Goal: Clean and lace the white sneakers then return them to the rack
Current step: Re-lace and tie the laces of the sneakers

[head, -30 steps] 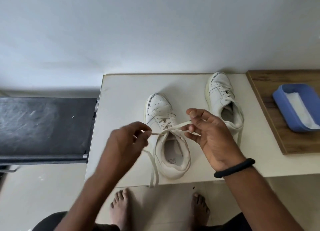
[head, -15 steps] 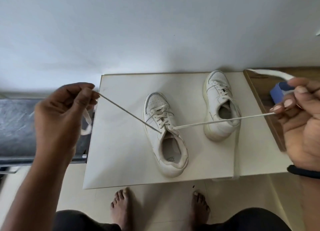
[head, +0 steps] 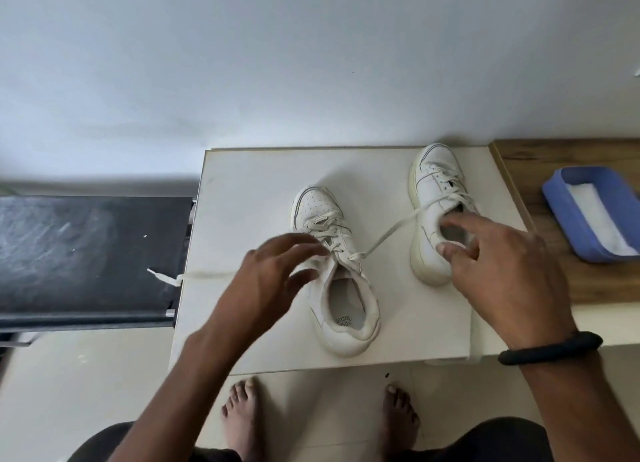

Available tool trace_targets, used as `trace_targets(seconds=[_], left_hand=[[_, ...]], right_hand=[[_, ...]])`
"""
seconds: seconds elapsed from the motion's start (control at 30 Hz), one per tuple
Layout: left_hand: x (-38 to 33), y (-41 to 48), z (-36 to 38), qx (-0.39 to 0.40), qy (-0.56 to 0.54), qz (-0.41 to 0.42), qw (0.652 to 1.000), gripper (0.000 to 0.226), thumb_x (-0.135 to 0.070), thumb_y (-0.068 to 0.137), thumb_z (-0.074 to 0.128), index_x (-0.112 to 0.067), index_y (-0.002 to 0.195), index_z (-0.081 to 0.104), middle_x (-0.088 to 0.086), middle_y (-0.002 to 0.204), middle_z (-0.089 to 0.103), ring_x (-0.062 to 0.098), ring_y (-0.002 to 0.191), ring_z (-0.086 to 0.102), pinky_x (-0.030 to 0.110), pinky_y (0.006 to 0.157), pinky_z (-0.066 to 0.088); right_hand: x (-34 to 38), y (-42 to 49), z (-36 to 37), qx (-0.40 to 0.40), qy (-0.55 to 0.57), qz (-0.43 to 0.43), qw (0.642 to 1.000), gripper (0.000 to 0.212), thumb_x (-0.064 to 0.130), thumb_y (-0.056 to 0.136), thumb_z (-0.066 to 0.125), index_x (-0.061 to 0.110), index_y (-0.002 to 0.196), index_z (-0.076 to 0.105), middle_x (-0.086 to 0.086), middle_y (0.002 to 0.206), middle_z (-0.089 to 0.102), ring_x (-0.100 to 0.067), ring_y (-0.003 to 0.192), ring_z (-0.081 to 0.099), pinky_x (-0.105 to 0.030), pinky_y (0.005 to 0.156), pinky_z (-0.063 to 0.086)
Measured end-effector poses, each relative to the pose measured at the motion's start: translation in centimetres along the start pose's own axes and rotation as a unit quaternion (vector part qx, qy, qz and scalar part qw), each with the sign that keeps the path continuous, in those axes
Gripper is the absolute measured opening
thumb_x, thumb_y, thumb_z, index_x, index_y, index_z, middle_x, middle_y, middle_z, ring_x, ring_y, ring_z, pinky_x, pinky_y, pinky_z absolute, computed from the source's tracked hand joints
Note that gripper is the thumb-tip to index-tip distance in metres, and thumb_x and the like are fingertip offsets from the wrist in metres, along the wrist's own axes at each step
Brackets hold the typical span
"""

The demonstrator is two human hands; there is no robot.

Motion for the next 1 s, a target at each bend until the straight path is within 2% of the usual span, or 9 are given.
trace_targets(seconds=[0.13,0.23,0.4,0.53,0.63,0.73,0.83,0.93,1.0], left_hand=[[0.4,1.3,-0.2,-0.057,-0.012,-0.023,0.998,0.008,-0.018,0.093,0.069,-0.016,0.1,0.071,-0.005,0.107,0.067,0.015,0.092,0.067,0.035,0.079,0.054],[-0.1,0.7,0.0,-0.053,0.012,-0.034,0.998,0.006,-0.024,0.094,0.069,-0.018,0.095,0.069,-0.009,0.099,0.067,0.003,0.071,0.049,0.039,0.068,0.053],[0.8,0.6,-1.6,-0.012,0.034,-0.077,0.996,0.009,-0.035,0.091,0.07,-0.026,0.088,0.07,-0.013,0.082,0.07,0.001,0.067,0.058,0.029,0.067,0.049],[1.7,0.2,-4.5,-0.005,0.025,-0.116,0.993,0.005,-0.024,0.089,0.072,-0.026,0.085,0.072,-0.017,0.075,0.065,0.005,0.073,0.063,0.017,0.067,0.045],[2.2,-0.1,-6.5,-0.027,0.027,-0.139,0.99,0.005,-0.023,0.091,0.07,-0.024,0.086,0.072,-0.014,0.079,0.068,0.008,0.078,0.064,0.031,0.074,0.053],[1.0,0.1,-7.9,-0.071,0.006,-0.109,0.991,0.006,-0.025,0.091,0.068,-0.021,0.089,0.072,-0.013,0.095,0.069,0.003,0.087,0.063,0.016,0.078,0.046],[-2.5,1.1,-7.2,-0.069,-0.071,-0.024,0.995,0.01,-0.023,0.091,0.069,-0.016,0.087,0.076,-0.01,0.11,0.072,0.001,0.1,0.067,0.009,0.085,0.042],[-4.9,2.7,-4.2,-0.014,-0.123,0.036,0.992,0.009,-0.021,0.092,0.071,-0.015,0.089,0.078,-0.008,0.121,0.071,-0.001,0.109,0.066,0.015,0.087,0.047],[-5.3,3.7,-2.4,-0.005,-0.124,0.038,0.992,0.009,-0.023,0.092,0.072,-0.017,0.089,0.078,-0.01,0.115,0.071,-0.003,0.093,0.066,0.015,0.077,0.046]], right_hand=[[3.9,-0.2,3.5,0.054,0.055,-0.176,0.981,0.048,0.006,0.083,0.071,0.031,0.124,0.066,0.004,0.119,0.063,-0.019,0.105,0.063,-0.036,0.092,0.053],[5.0,-0.3,7.7,0.136,0.034,-0.217,0.966,0.051,0.004,0.084,0.064,0.024,0.132,0.059,0.004,0.137,0.059,-0.022,0.118,0.061,-0.044,0.099,0.05],[3.6,0.2,7.4,0.089,0.034,-0.177,0.98,0.002,0.02,0.09,0.066,0.021,0.091,0.064,0.004,0.084,0.071,-0.026,0.082,0.067,-0.035,0.075,0.047],[1.3,0.2,4.9,0.196,0.168,-0.139,0.956,0.013,0.02,0.094,0.066,0.027,0.083,0.069,0.011,0.068,0.072,-0.016,0.073,0.069,-0.04,0.076,0.054],[0.3,-0.1,2.1,0.228,0.232,-0.144,0.934,0.011,0.034,0.09,0.067,0.027,0.083,0.073,0.005,0.064,0.071,-0.013,0.067,0.07,-0.037,0.072,0.057],[-0.5,0.2,-0.5,0.171,0.243,-0.159,0.942,0.018,0.051,0.082,0.067,0.033,0.081,0.072,0.004,0.064,0.069,-0.013,0.06,0.068,-0.028,0.065,0.056],[0.8,1.0,-1.5,0.052,0.263,-0.187,0.945,0.01,0.033,0.093,0.069,0.028,0.085,0.072,0.008,0.068,0.069,-0.009,0.069,0.068,-0.014,0.074,0.05],[4.3,2.0,-0.2,0.014,0.318,-0.219,0.922,0.009,0.022,0.093,0.069,0.015,0.089,0.074,0.007,0.068,0.069,-0.008,0.072,0.07,-0.02,0.076,0.053],[6.4,2.7,0.6,0.004,0.33,-0.25,0.91,0.008,0.014,0.093,0.069,0.01,0.088,0.074,0.008,0.072,0.07,-0.01,0.072,0.069,-0.026,0.074,0.055]])
Point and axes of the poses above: each hand's wrist, its own y-axis towards the middle knuckle, its own z-axis out of the palm, x = y × z, the point moved 5 cm from there along y, towards the middle knuckle
